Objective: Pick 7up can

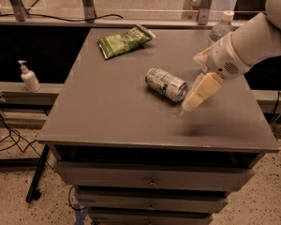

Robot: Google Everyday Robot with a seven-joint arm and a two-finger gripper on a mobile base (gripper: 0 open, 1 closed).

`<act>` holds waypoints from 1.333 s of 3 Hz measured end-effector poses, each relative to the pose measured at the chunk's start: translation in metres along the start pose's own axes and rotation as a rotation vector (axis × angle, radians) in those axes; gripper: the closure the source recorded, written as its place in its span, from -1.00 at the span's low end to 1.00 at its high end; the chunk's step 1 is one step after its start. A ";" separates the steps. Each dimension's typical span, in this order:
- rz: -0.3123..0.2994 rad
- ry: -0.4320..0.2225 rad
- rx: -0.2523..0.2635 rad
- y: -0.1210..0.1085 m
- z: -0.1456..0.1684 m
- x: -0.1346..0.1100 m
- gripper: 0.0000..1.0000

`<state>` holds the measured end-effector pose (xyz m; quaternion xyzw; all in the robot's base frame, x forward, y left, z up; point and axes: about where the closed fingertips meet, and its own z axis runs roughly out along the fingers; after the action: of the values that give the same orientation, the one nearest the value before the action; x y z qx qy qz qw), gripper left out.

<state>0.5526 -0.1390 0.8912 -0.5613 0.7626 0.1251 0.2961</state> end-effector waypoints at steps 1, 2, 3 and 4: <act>0.083 -0.059 -0.001 -0.015 0.027 -0.002 -1.00; 0.162 -0.110 -0.012 -0.023 0.048 -0.009 -1.00; 0.227 -0.142 -0.020 -0.026 0.061 -0.011 -0.68; 0.269 -0.152 -0.023 -0.027 0.068 -0.009 -0.21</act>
Offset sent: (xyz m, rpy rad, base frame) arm 0.0594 0.0364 -0.0406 0.2509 0.0965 -0.1770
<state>0.6006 -0.1054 0.8467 -0.4463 0.8048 0.2146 0.3272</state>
